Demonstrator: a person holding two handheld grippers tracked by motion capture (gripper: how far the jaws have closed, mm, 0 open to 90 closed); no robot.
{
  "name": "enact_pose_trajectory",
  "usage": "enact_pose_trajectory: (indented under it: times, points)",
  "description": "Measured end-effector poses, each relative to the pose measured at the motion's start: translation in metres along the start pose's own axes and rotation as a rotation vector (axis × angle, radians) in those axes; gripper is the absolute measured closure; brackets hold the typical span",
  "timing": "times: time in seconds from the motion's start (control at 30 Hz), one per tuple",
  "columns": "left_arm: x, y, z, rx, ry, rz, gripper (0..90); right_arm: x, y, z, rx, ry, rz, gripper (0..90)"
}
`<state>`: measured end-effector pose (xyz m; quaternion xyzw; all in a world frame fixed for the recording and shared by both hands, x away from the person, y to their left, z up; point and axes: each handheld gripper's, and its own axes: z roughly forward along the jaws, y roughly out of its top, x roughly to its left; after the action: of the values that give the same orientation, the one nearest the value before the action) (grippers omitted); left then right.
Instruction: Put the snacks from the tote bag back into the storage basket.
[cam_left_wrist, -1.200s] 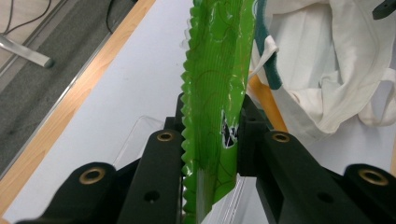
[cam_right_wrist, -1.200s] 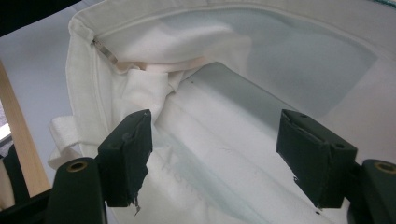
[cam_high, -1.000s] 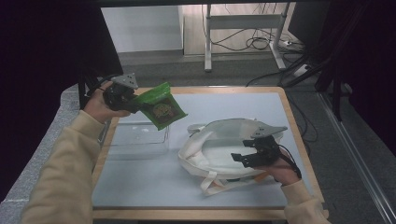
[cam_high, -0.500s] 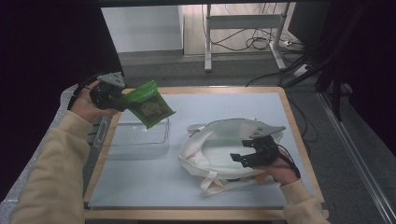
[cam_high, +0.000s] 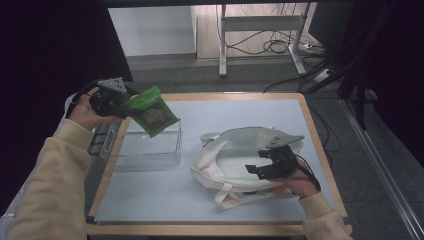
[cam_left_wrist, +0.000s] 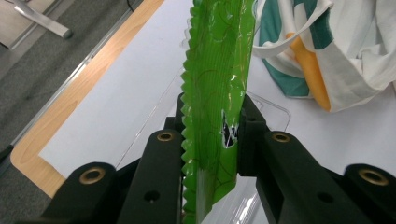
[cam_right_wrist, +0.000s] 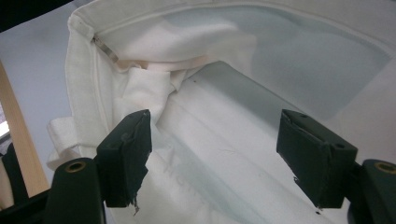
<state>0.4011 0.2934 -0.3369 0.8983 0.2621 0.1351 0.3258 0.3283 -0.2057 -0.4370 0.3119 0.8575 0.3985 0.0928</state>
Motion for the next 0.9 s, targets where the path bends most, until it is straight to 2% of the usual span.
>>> enact_pose_trajectory:
  times: [0.53, 0.67, 0.8, 0.9]
  points:
    - [0.017, -0.017, 0.031, 0.104, -0.027, -0.022, 75.7, 0.0, -0.001, 0.003, 0.013, 0.001, 0.0, 26.2]
    - [0.019, -0.021, 0.041, 0.139, -0.035, -0.026, 75.7, -0.001, -0.002, 0.005, 0.017, 0.0, 0.003, 26.2]
    - [0.023, -0.026, 0.058, 0.191, -0.052, -0.023, 75.7, 0.0, -0.002, 0.004, 0.015, 0.001, 0.0, 26.2]
    - [0.023, -0.026, 0.067, 0.206, -0.066, -0.021, 75.7, -0.001, -0.002, 0.004, 0.016, -0.002, 0.003, 26.2]
